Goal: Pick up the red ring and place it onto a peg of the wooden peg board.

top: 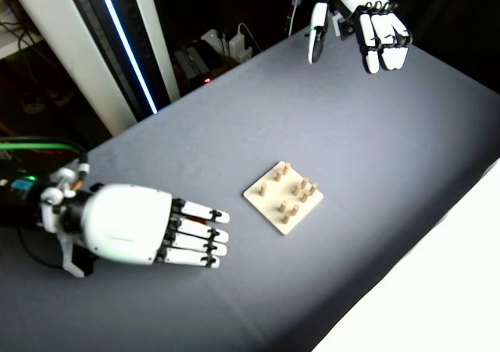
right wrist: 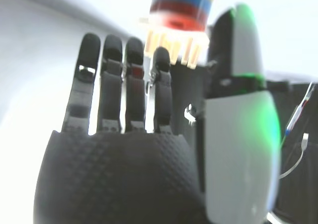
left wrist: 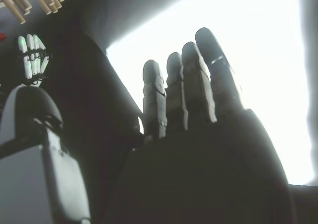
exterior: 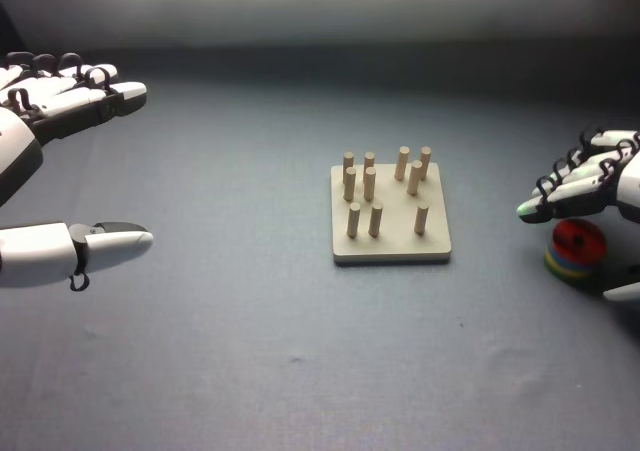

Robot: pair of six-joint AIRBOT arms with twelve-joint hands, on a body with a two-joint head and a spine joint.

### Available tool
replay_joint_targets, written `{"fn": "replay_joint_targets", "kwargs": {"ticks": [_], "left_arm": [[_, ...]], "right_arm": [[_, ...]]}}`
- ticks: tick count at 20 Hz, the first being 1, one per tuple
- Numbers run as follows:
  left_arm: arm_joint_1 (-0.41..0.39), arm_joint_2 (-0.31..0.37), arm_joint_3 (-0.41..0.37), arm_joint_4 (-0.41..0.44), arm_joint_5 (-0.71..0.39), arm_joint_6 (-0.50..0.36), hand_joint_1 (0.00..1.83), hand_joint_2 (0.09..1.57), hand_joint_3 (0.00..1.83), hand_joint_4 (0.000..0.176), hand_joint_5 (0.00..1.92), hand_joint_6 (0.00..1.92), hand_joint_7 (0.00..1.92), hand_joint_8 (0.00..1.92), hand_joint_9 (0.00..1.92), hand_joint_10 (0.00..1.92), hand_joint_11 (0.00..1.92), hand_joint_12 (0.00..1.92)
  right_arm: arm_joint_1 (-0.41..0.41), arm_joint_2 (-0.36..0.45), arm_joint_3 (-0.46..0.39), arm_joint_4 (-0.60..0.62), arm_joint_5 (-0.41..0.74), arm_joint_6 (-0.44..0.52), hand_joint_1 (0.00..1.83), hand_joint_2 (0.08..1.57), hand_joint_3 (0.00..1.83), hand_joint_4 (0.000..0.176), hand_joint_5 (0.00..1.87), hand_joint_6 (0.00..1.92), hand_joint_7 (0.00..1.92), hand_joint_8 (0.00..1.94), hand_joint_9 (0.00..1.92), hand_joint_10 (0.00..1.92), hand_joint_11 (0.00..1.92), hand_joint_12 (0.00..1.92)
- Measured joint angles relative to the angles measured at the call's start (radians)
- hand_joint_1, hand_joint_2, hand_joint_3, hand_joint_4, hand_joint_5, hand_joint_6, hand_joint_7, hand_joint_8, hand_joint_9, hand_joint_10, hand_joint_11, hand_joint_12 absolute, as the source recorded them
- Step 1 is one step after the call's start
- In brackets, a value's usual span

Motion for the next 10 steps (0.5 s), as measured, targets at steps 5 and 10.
{"fn": "replay_joint_targets", "kwargs": {"ticks": [5, 10], "left_arm": [[0.0, 0.0, 0.0, 0.001, 0.001, 0.0, 0.67, 0.98, 0.0, 0.008, 0.34, 0.0, 0.21, 0.0, 0.2, 0.0, 0.0, 0.84], [0.0, -0.004, 0.004, 0.006, 0.004, -0.006, 0.67, 0.98, 0.0, 0.006, 0.35, 0.0, 0.22, 0.0, 0.21, 0.0, 0.0, 0.93]], "right_arm": [[0.01, -0.011, 0.013, -0.005, -0.013, 0.0, 1.2, 1.0, 0.0, 0.0, 0.9, 0.01, 0.85, 0.02, 0.76, 0.04, 0.17, 1.12], [0.014, -0.011, 0.019, -0.005, -0.013, 0.001, 1.23, 1.11, 0.0, 0.0, 1.05, 0.79, 0.94, 1.12, 0.93, 0.53, 0.44, 1.43]]}}
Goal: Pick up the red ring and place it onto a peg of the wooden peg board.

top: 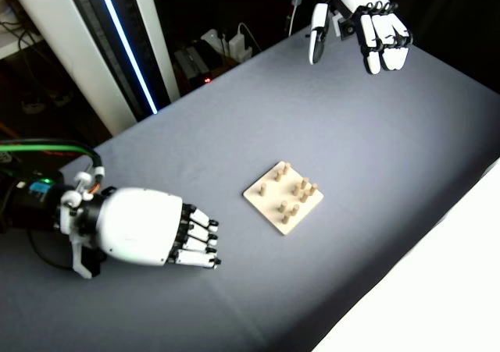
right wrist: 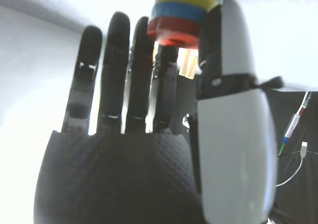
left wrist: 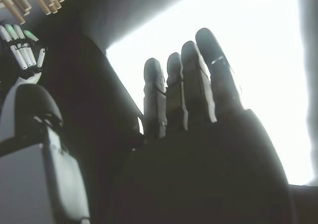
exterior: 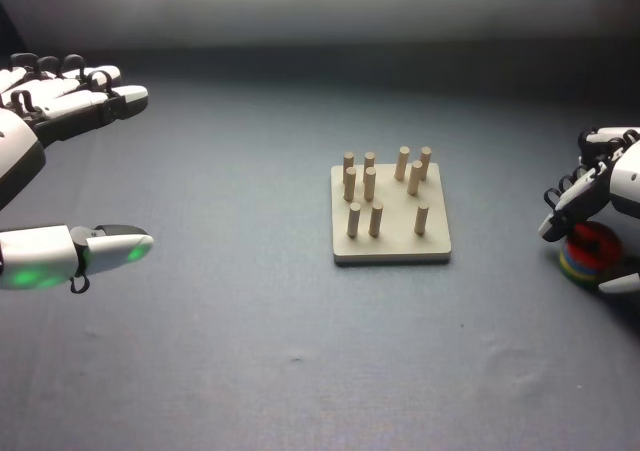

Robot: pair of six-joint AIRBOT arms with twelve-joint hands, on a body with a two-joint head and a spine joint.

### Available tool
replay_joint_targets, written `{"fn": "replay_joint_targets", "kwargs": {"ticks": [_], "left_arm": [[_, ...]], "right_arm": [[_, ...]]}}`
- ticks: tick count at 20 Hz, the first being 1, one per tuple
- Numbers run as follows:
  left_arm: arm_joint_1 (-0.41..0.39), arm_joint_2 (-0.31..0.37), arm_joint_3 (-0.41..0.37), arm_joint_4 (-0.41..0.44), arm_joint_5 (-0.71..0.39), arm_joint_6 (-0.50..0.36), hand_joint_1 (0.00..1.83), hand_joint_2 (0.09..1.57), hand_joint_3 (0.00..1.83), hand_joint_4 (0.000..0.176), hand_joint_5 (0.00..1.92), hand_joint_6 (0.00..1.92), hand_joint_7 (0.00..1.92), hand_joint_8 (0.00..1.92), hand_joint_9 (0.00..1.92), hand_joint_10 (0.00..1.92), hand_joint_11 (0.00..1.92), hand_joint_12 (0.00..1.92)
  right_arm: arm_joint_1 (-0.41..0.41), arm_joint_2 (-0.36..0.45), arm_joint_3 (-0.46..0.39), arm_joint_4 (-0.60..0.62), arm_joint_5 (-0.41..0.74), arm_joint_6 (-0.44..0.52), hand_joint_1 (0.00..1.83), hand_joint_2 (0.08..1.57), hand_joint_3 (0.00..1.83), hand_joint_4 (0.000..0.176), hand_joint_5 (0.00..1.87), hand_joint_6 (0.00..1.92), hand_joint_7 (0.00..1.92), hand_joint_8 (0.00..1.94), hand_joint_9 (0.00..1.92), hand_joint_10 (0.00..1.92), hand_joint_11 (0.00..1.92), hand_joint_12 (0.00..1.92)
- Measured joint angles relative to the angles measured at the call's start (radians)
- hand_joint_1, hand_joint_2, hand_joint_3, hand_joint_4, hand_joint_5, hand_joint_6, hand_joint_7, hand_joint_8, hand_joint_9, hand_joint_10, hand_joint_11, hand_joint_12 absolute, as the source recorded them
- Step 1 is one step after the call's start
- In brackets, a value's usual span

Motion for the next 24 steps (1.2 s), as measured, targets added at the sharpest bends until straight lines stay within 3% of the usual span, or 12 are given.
{"fn": "replay_joint_targets", "kwargs": {"ticks": [1, 2, 4, 5, 6, 7, 8, 10, 11, 17, 20, 24], "left_arm": [[0.0, 0.0, 0.0, 0.0, 0.0, 0.0, 0.66, 0.99, 0.0, 0.007, 0.34, 0.0, 0.22, 0.0, 0.21, 0.0, 0.0, 0.9], [0.0, 0.0, 0.0, 0.0, 0.0, 0.0, 0.65, 0.99, 0.0, 0.01, 0.34, 0.0, 0.22, 0.0, 0.22, 0.0, 0.0, 0.9], [0.0, 0.0, 0.0, 0.001, 0.001, 0.0, 0.65, 0.99, 0.0, 0.013, 0.34, 0.0, 0.23, 0.0, 0.22, 0.0, 0.0, 0.9], [0.0, 0.0, 0.0, 0.0, 0.001, 0.0, 0.64, 0.98, 0.0, 0.026, 0.35, 0.0, 0.24, 0.01, 0.23, 0.01, 0.0, 0.9], [0.0, 0.0, 0.0, 0.0, 0.001, 0.0, 0.64, 0.98, 0.0, 0.022, 0.35, 0.0, 0.24, 0.0, 0.23, 0.01, 0.0, 0.92], [0.0, 0.0, 0.0, 0.0, 0.002, 0.0, 0.68, 0.98, 0.0, 0.003, 0.36, 0.0, 0.24, 0.0, 0.23, 0.01, 0.0, 0.93], [0.0, 0.0, 0.0, -0.001, 0.001, -0.001, 0.68, 0.98, 0.0, 0.004, 0.36, 0.0, 0.24, 0.0, 0.23, 0.0, 0.0, 0.93], [0.004, 0.0, 0.0, -0.002, -0.003, -0.002, 0.7, 0.99, 0.0, 0.015, 0.35, 0.0, 0.24, 0.0, 0.21, 0.0, 0.0, 0.85], [0.006, 0.0, 0.0, -0.003, -0.003, -0.002, 0.71, 0.98, 0.0, 0.006, 0.35, 0.0, 0.25, 0.0, 0.22, 0.01, 0.0, 0.85], [0.013, 0.0, 0.0, -0.005, -0.005, -0.004, 0.68, 0.98, 0.0, 0.0, 0.38, 0.0, 0.27, 0.0, 0.25, 0.01, 0.0, 0.9], [0.013, 0.0, 0.0, -0.01, -0.006, -0.004, 0.67, 0.97, 0.0, 0.0, 0.4, 0.0, 0.26, 0.0, 0.24, 0.0, 0.0, 0.87], [0.013, 0.0, 0.0, -0.006, -0.006, -0.005, 0.67, 0.97, 0.0, 0.0, 0.41, 0.0, 0.26, 0.0, 0.24, 0.01, 0.0, 0.85]], "right_arm": [[0.0, -0.001, 0.0, 0.0, 0.001, 0.0, 1.35, 1.09, 0.0, 0.0, 1.02, 0.84, 1.03, 0.9, 0.95, 1.03, 0.57, 1.34], [0.003, -0.002, 0.0, -0.001, 0.0, 0.0, 1.38, 1.09, 0.0, 0.0, 0.97, 0.98, 1.09, 0.77, 0.95, 1.11, 0.62, 1.3], [0.008, -0.005, 0.0, -0.002, -0.002, 0.0, 1.39, 1.07, 0.0, 0.0, 1.0, 0.95, 1.16, 0.64, 0.97, 1.09, 0.69, 1.17], [0.015, -0.006, 0.0, -0.014, -0.004, -0.001, 1.39, 1.06, 0.0, 0.0, 1.04, 0.84, 1.11, 0.72, 1.01, 1.09, 0.77, 1.21], [0.025, -0.007, -0.002, -0.031, -0.005, -0.001, 1.39, 1.08, 0.0, 0.0, 1.08, 0.71, 1.01, 0.94, 0.98, 1.16, 0.8, 1.3], [0.034, -0.007, -0.01, -0.038, 0.0, -0.001, 1.39, 1.07, 0.0, 0.0, 1.09, 0.69, 1.05, 0.88, 0.99, 1.14, 0.78, 1.35], [0.044, -0.007, -0.018, -0.046, 0.015, -0.001, 1.3, 1.09, 0.0, 0.0, 1.15, 0.48, 0.98, 1.2, 0.95, 1.17, 0.72, 1.54], [0.068, -0.01, -0.035, -0.059, 0.063, -0.002, 1.26, 1.12, 0.0, 0.0, 1.14, 0.48, 0.9, 1.37, 0.84, 1.27, 0.57, 1.66], [0.079, -0.014, -0.038, -0.06, 0.084, -0.001, 1.25, 1.14, 0.0, 0.0, 1.08, 0.6, 0.87, 1.42, 0.82, 1.39, 0.61, 1.76], [0.164, -0.095, -0.018, -0.086, 0.146, -0.001, 1.26, 1.12, 0.0, 0.0, 1.03, 0.69, 0.94, 1.31, 0.85, 1.36, 0.7, 1.71], [0.191, -0.131, 0.006, -0.119, 0.1, 0.0, 1.27, 1.1, 0.0, 0.0, 1.08, 0.6, 1.01, 1.21, 0.91, 1.19, 0.73, 1.5], [0.21, -0.152, 0.035, -0.119, 0.053, 0.0, 1.27, 1.09, 0.0, 0.0, 1.11, 0.59, 0.99, 1.21, 0.88, 1.11, 0.63, 1.45]]}}
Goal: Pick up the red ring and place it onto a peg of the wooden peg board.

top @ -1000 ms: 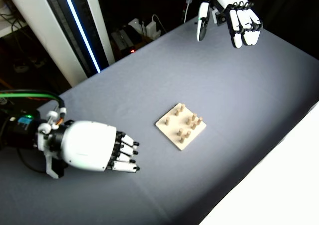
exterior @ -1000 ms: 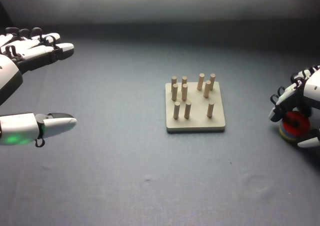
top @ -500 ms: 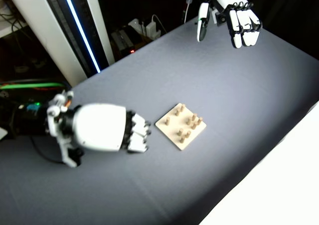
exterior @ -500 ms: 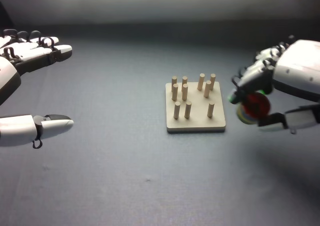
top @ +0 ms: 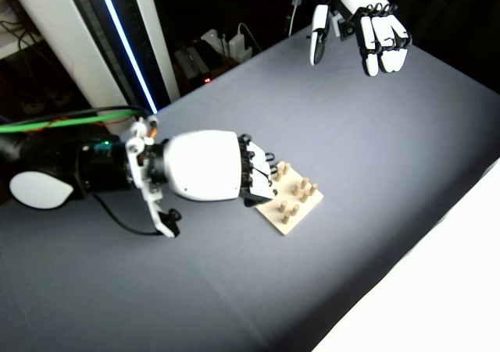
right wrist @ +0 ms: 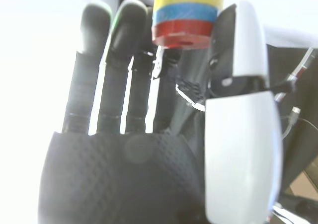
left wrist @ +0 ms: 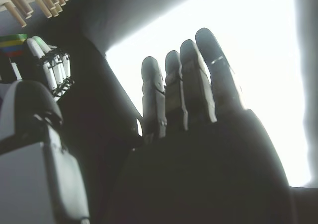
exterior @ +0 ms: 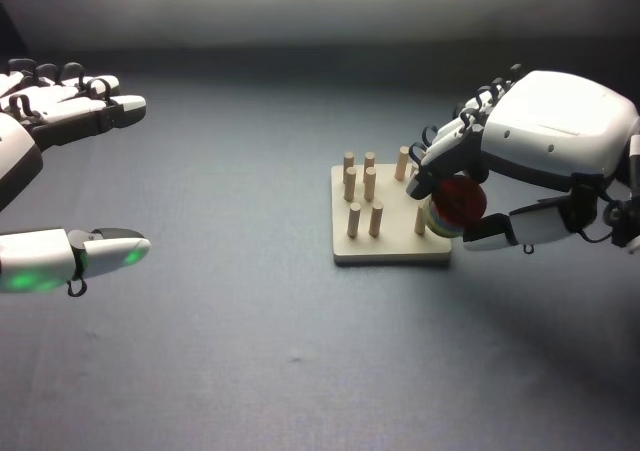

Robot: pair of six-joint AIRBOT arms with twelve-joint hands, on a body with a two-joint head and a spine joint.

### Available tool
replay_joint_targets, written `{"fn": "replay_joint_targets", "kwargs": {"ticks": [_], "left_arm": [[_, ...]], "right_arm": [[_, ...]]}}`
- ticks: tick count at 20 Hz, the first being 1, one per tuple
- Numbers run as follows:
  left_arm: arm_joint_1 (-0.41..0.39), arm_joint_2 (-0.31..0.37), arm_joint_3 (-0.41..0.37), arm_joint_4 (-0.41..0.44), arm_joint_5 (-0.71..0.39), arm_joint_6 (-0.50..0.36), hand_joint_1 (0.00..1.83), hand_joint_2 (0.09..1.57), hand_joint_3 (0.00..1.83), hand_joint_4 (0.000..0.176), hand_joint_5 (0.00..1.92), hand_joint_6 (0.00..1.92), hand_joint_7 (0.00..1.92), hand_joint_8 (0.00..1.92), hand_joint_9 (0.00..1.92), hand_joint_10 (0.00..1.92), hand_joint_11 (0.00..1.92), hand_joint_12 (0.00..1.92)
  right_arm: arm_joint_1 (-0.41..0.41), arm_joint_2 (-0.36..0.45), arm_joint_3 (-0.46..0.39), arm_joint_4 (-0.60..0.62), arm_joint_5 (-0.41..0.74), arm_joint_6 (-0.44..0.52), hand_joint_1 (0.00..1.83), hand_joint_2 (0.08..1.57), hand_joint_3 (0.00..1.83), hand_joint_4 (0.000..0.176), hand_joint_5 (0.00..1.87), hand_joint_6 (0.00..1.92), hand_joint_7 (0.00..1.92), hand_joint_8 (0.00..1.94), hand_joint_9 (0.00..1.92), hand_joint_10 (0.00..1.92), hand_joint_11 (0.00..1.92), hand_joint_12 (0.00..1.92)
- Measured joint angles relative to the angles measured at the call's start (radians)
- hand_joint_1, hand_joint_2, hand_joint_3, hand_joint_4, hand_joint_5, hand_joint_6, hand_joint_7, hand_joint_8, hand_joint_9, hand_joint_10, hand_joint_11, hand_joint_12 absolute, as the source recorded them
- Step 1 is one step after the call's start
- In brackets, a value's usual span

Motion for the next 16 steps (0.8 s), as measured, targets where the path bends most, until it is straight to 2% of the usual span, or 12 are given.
{"fn": "replay_joint_targets", "kwargs": {"ticks": [3, 4, 5, 6, 7, 9, 11, 12, 13, 14, 15, 16], "left_arm": [[0.0, 0.0, 0.0, 0.0, 0.0, 0.0, 0.71, 0.96, 0.0, 0.0, 0.42, 0.0, 0.27, 0.0, 0.25, 0.01, 0.0, 0.89], [0.0, 0.0, 0.0, 0.0, -0.001, 0.0, 0.69, 0.97, 0.0, 0.0, 0.41, 0.0, 0.26, 0.0, 0.25, 0.0, 0.0, 0.87], [0.0, -0.002, 0.0, 0.0, -0.001, 0.0, 0.68, 0.97, 0.0, 0.0, 0.41, 0.0, 0.26, 0.0, 0.25, 0.0, 0.0, 0.86], [0.0, -0.002, 0.0, 0.0, 0.0, 0.0, 0.7, 0.97, 0.0, 0.0, 0.4, 0.0, 0.25, 0.0, 0.24, 0.0, 0.0, 0.83], [0.0, -0.002, 0.0, 0.0, -0.001, -0.001, 0.71, 0.97, 0.0, 0.0, 0.4, 0.0, 0.24, 0.0, 0.22, 0.0, 0.0, 0.79], [0.0, -0.002, 0.0, 0.0, -0.001, -0.001, 0.72, 0.97, 0.0, 0.0, 0.41, 0.0, 0.25, 0.0, 0.23, 0.01, 0.0, 0.79], [0.0, -0.002, 0.0, 0.001, -0.001, -0.001, 0.68, 0.97, 0.0, 0.0, 0.41, 0.0, 0.25, 0.0, 0.24, 0.01, 0.0, 0.84], [0.0, -0.002, 0.0, 0.0, -0.001, -0.001, 0.69, 0.96, 0.0, 0.0, 0.42, 0.0, 0.27, 0.0, 0.26, 0.01, 0.0, 0.89], [0.0, -0.002, 0.0, 0.0, -0.001, -0.003, 0.7, 0.97, 0.0, 0.0, 0.42, 0.0, 0.26, 0.0, 0.25, 0.0, 0.0, 0.87], [0.0, -0.002, 0.0, 0.0, -0.002, -0.004, 0.69, 0.98, 0.0, 0.0, 0.41, 0.0, 0.25, 0.0, 0.25, 0.0, 0.0, 0.89], [0.0, -0.002, 0.0, 0.003, -0.001, -0.004, 0.68, 0.97, 0.0, 0.0, 0.41, 0.0, 0.26, 0.0, 0.25, 0.0, 0.0, 0.89], [0.0, -0.002, 0.0, 0.003, -0.001, -0.005, 0.68, 0.97, 0.0, 0.0, 0.42, 0.0, 0.27, 0.01, 0.25, 0.0, 0.0, 0.9]], "right_arm": [[0.011, -0.01, 0.006, -0.001, -0.019, 0.0, 1.25, 1.11, 0.0, 0.0, 1.04, 0.75, 0.97, 1.2, 0.84, 1.11, 0.5, 1.45], [0.015, -0.012, 0.008, -0.001, -0.018, 0.0, 1.35, 1.12, 0.0, 0.0, 0.98, 0.85, 0.97, 1.14, 0.83, 1.24, 0.44, 1.38], [0.021, -0.014, 0.008, 0.0, -0.018, 0.0, 1.26, 1.11, 0.0, 0.0, 1.03, 0.79, 0.99, 1.14, 0.83, 1.09, 0.45, 1.41], [0.025, -0.014, 0.008, 0.0, -0.018, 0.0, 1.26, 1.11, 0.0, 0.0, 1.06, 0.7, 0.97, 1.21, 0.84, 1.08, 0.51, 1.48], [0.029, -0.014, 0.008, -0.001, -0.016, 0.0, 1.25, 1.1, 0.0, 0.0, 1.07, 0.69, 0.98, 1.2, 0.83, 1.08, 0.5, 1.49], [0.032, -0.015, 0.008, -0.001, -0.017, 0.0, 1.25, 1.09, 0.0, 0.0, 1.09, 0.67, 1.0, 1.14, 0.81, 1.1, 0.46, 1.51], [0.032, -0.026, 0.017, -0.001, -0.016, 0.0, 1.26, 1.1, 0.0, 0.0, 1.09, 0.64, 0.98, 1.21, 0.79, 1.19, 0.47, 1.57], [0.032, -0.029, 0.018, -0.004, -0.018, 0.0, 1.24, 1.1, 0.0, 0.0, 1.05, 0.78, 1.0, 1.1, 0.8, 1.08, 0.41, 1.52], [0.032, -0.041, 0.024, -0.008, -0.025, 0.0, 1.23, 1.1, 0.0, 0.0, 1.02, 0.85, 1.0, 1.08, 0.8, 1.04, 0.37, 1.52], [0.032, -0.049, 0.027, -0.009, -0.025, 0.001, 1.24, 1.1, 0.0, 0.0, 1.04, 0.81, 1.0, 1.11, 0.82, 1.05, 0.4, 1.54], [0.039, -0.053, 0.031, -0.014, -0.03, 0.001, 1.25, 1.1, 0.0, 0.0, 1.05, 0.75, 0.99, 1.16, 0.85, 1.11, 0.55, 1.55], [0.04, -0.055, 0.033, -0.013, -0.036, 0.0, 1.25, 1.1, 0.0, 0.0, 1.05, 0.74, 1.0, 1.16, 0.86, 1.15, 0.59, 1.54]]}}
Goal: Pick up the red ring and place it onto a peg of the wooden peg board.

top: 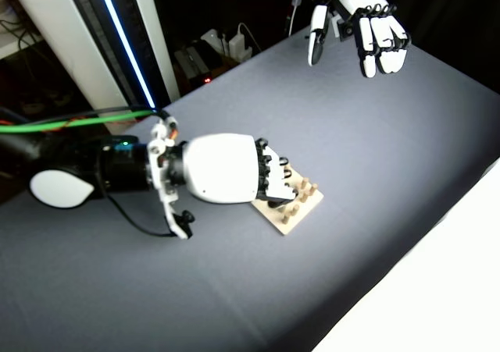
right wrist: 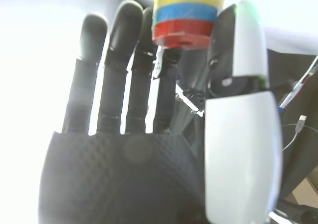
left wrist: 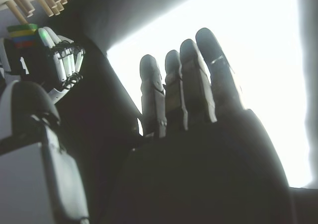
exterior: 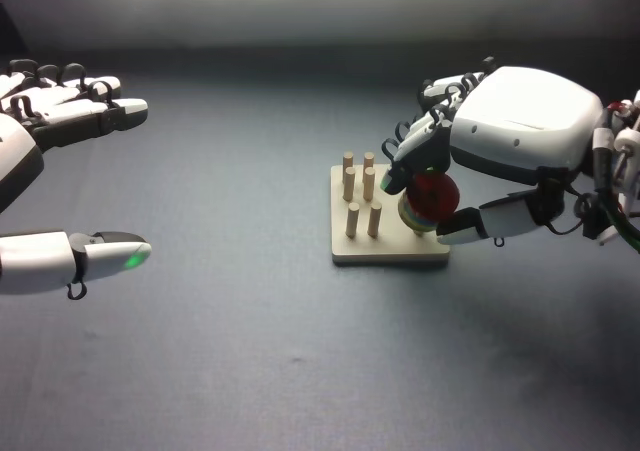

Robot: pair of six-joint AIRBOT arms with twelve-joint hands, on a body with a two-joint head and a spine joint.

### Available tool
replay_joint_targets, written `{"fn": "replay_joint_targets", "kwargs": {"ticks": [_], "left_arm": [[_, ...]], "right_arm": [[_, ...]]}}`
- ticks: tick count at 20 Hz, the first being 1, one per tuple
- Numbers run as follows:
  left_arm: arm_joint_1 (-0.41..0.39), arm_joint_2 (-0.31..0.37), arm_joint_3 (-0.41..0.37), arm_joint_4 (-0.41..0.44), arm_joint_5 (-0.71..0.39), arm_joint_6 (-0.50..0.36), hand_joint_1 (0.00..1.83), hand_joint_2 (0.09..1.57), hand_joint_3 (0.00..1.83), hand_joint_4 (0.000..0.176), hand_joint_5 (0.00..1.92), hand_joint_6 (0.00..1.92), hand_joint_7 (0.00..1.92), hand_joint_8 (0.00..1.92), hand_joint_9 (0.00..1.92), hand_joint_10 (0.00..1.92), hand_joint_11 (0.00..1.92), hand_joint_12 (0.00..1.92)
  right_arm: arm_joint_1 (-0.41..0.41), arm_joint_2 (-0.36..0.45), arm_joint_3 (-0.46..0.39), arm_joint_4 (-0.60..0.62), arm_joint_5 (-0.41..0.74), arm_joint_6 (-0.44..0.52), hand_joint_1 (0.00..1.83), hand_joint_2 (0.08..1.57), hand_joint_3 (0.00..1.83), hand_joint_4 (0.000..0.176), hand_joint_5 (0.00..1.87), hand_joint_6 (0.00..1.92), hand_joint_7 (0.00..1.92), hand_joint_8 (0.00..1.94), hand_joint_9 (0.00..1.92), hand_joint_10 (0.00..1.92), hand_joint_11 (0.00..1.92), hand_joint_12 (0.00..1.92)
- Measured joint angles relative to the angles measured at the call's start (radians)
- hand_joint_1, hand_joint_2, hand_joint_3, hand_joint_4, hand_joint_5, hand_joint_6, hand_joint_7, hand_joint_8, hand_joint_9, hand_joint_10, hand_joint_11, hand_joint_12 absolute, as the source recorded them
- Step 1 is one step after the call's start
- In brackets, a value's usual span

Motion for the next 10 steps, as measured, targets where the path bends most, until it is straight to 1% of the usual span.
{"fn": "replay_joint_targets", "kwargs": {"ticks": [2, 3, 4, 5, 6, 7, 8, 9, 10], "left_arm": [[0.0, 0.0, 0.001, 0.0, -0.001, -0.001, 0.68, 0.97, 0.0, 0.0, 0.41, 0.0, 0.27, 0.0, 0.25, 0.0, 0.0, 0.87], [0.0, 0.0, 0.001, 0.0, -0.001, -0.002, 0.67, 0.96, 0.0, 0.0, 0.42, 0.0, 0.27, 0.0, 0.25, 0.0, 0.0, 0.89], [0.0, 0.0, 0.003, 0.0, -0.001, -0.003, 0.65, 0.97, 0.0, 0.001, 0.41, 0.0, 0.27, 0.0, 0.25, 0.0, 0.0, 0.89], [0.0, 0.0, 0.004, 0.002, -0.001, -0.003, 0.67, 0.97, 0.0, 0.0, 0.42, 0.0, 0.26, 0.0, 0.25, 0.0, 0.0, 0.89], [0.0, 0.0, 0.004, 0.0, -0.001, -0.003, 0.69, 0.97, 0.0, 0.0, 0.43, 0.0, 0.27, 0.0, 0.26, 0.0, 0.0, 0.92], [0.0, 0.0, 0.004, 0.0, 0.0, -0.003, 0.67, 0.97, 0.0, 0.0, 0.42, 0.0, 0.26, 0.0, 0.25, 0.0, 0.0, 0.89], [0.0, 0.0, 0.005, 0.002, -0.001, -0.003, 0.66, 0.97, 0.0, 0.0, 0.42, 0.0, 0.26, 0.0, 0.25, 0.0, 0.0, 0.87], [0.0, -0.001, 0.005, 0.002, -0.001, -0.004, 0.67, 0.97, 0.0, 0.0, 0.42, 0.0, 0.26, 0.0, 0.25, 0.0, 0.0, 0.87], [0.0, -0.004, 0.007, 0.0, -0.002, -0.004, 0.69, 0.97, 0.0, 0.0, 0.42, 0.0, 0.26, 0.0, 0.25, 0.0, 0.0, 0.87]], "right_arm": [[0.0, -0.002, 0.003, -0.002, -0.019, 0.0, 1.26, 1.11, 0.0, 0.0, 1.06, 0.69, 0.97, 1.23, 0.84, 1.22, 0.64, 1.56], [0.0, -0.003, 0.004, -0.002, -0.027, 0.0, 1.26, 1.12, 0.0, 0.0, 1.06, 0.65, 0.92, 1.34, 0.81, 1.34, 0.6, 1.66], [0.0, -0.007, 0.008, -0.003, -0.029, 0.001, 1.27, 1.11, 0.0, 0.0, 1.08, 0.62, 0.93, 1.31, 0.81, 1.28, 0.6, 1.61], [0.0, -0.009, 0.009, -0.003, -0.033, 0.001, 1.27, 1.12, 0.0, 0.0, 1.09, 0.59, 0.93, 1.32, 0.82, 1.29, 0.62, 1.63], [0.0, -0.016, 0.014, -0.005, -0.036, 0.001, 1.27, 1.11, 0.0, 0.0, 1.11, 0.54, 0.94, 1.31, 0.82, 1.28, 0.59, 1.63], [0.0, -0.022, 0.019, -0.006, -0.037, 0.001, 1.28, 1.08, 0.0, 0.0, 1.15, 0.51, 1.0, 1.19, 0.87, 1.19, 0.64, 1.56], [0.0, -0.026, 0.019, -0.006, -0.037, 0.002, 1.27, 1.07, 0.0, 0.0, 1.14, 0.57, 1.04, 1.08, 0.9, 1.09, 0.65, 1.47], [0.0, -0.026, 0.019, -0.007, -0.036, 0.002, 1.24, 1.09, 0.0, 0.0, 1.07, 0.83, 0.99, 0.98, 0.9, 0.8, 0.63, 1.31], [0.0, -0.026, 0.019, -0.008, -0.035, 0.002, 1.18, 1.1, 0.0, 0.0, 1.01, 0.92, 0.83, 0.5, 0.8, 0.56, 0.47, 1.18]]}}
